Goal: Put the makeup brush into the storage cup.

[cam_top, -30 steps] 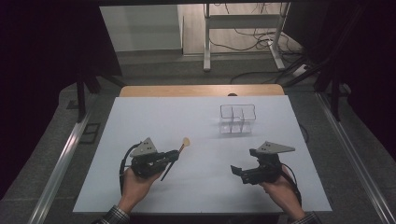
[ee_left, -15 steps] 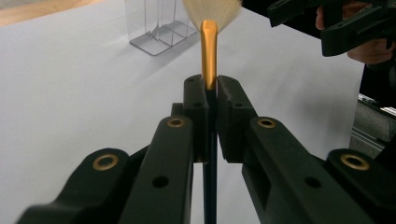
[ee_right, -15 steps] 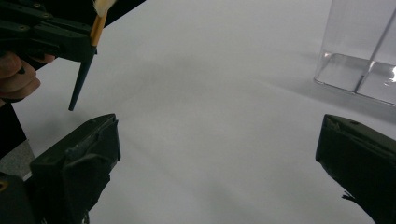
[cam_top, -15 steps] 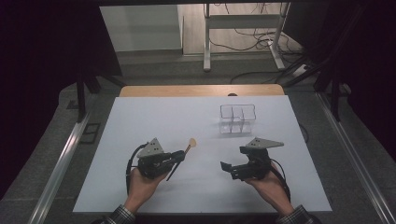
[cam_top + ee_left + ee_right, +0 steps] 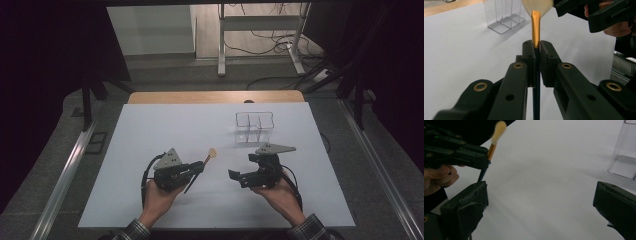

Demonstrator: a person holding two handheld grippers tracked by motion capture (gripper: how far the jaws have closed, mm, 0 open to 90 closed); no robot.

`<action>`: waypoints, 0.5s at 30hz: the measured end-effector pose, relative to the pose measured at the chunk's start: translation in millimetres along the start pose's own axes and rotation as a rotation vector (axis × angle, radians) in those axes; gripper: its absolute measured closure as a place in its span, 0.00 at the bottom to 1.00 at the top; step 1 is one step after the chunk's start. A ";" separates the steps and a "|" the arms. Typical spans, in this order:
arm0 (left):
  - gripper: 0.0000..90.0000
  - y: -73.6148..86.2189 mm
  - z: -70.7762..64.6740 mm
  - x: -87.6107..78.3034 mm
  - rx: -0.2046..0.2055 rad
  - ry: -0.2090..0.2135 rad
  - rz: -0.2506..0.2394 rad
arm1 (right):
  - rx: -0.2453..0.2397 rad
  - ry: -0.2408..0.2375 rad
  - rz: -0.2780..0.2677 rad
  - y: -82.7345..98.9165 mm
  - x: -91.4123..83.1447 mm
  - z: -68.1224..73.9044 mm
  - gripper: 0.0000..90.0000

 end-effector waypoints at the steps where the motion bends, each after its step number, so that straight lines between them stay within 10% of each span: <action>1: 0.93 -0.3 -0.6 0.7 0.003 -0.001 0.000 | 0.003 -0.007 0.000 -1.2 0.6 1.1 0.00; 15: 0.93 -5.6 -9.6 10.6 0.020 0.008 -0.007 | 0.005 -0.076 -0.009 -17.8 12.9 15.5 0.18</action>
Point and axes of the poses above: each handheld gripper's, and its own axes: x roughly forward along the jaws, y roughly out of its underside, z roughly to its left, the point moved 4 cm from there along x, roughly forward along the jaws, and after that the axes turned 14 degrees about z, right-handed, at the moved point
